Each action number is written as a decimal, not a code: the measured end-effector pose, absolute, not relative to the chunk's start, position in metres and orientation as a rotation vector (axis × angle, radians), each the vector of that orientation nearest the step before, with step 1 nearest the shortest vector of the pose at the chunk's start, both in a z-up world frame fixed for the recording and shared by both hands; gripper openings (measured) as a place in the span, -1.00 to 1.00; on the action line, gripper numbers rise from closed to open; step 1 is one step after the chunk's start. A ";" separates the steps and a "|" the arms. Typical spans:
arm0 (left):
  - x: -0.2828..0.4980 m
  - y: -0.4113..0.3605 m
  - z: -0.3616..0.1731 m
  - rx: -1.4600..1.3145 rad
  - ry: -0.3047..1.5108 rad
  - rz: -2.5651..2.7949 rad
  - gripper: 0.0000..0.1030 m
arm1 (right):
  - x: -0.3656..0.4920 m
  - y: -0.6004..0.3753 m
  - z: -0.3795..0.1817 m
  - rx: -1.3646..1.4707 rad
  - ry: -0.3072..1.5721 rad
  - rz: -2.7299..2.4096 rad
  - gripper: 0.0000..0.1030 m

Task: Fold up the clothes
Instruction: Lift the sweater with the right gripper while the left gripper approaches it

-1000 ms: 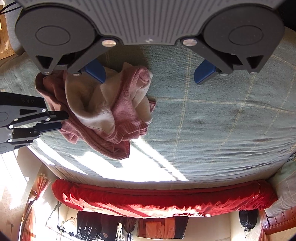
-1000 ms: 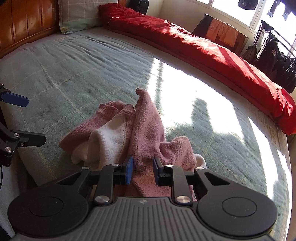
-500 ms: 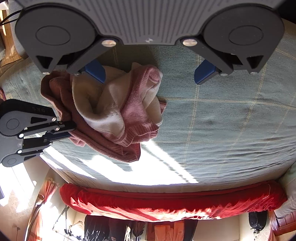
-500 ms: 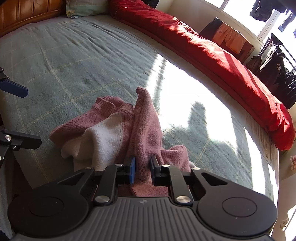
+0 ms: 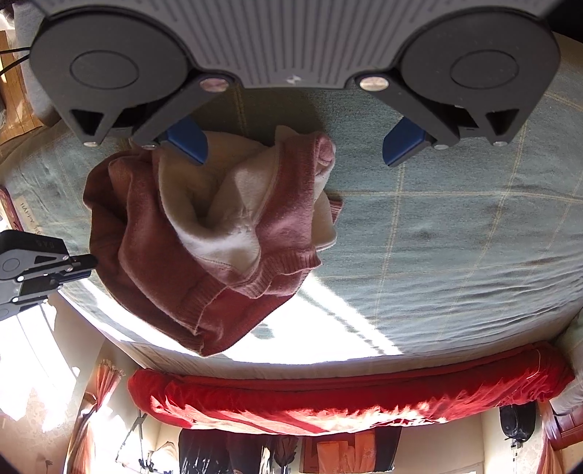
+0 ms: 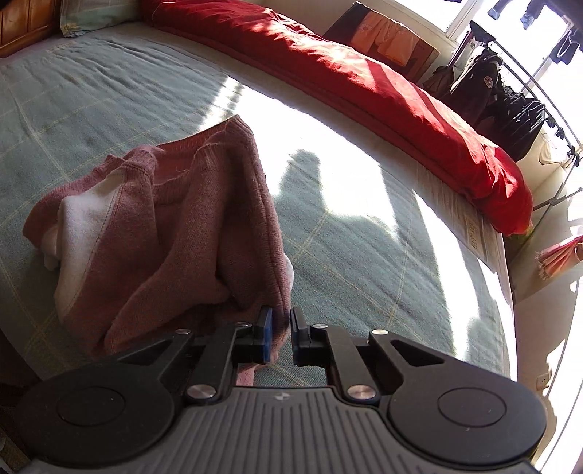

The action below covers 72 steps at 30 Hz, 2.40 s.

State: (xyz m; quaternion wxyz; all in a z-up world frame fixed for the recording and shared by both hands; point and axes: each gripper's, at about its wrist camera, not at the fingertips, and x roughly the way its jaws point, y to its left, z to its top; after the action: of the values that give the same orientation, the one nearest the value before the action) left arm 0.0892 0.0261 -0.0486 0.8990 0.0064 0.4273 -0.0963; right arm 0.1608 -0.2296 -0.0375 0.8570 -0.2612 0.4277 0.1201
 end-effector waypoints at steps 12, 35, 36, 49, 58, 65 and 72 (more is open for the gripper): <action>0.088 0.018 -0.053 -0.006 0.890 -0.261 0.97 | 0.149 -0.261 -0.034 -0.411 0.909 0.241 -0.69; 0.102 0.038 -0.074 -0.126 0.948 -0.266 0.97 | 0.230 -0.198 -0.010 -0.281 0.954 0.445 -0.05; 0.105 0.039 -0.074 -0.128 0.947 -0.263 0.97 | 0.233 -0.197 -0.015 -0.277 0.970 0.445 -0.05; 0.116 0.044 -0.082 -0.130 0.932 -0.235 0.97 | 0.241 -0.190 -0.035 -0.286 0.999 0.497 -0.59; 0.145 0.059 -0.076 -0.195 0.902 -0.266 0.87 | 0.226 -0.206 -0.031 -0.298 0.974 0.501 -0.59; 0.171 0.063 -0.084 -0.262 0.911 -0.335 0.30 | 0.222 -0.215 -0.034 -0.281 0.980 0.495 -0.59; 0.190 0.070 -0.116 -0.430 1.022 -0.423 0.14 | 0.226 -0.217 -0.037 -0.280 0.993 0.494 -0.59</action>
State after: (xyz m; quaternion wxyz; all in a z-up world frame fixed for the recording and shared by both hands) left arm 0.1897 0.0704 -0.1162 0.8290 -0.2025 0.4817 -0.1992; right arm 0.2262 -0.2173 -0.0374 0.8409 -0.1324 0.4700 0.2336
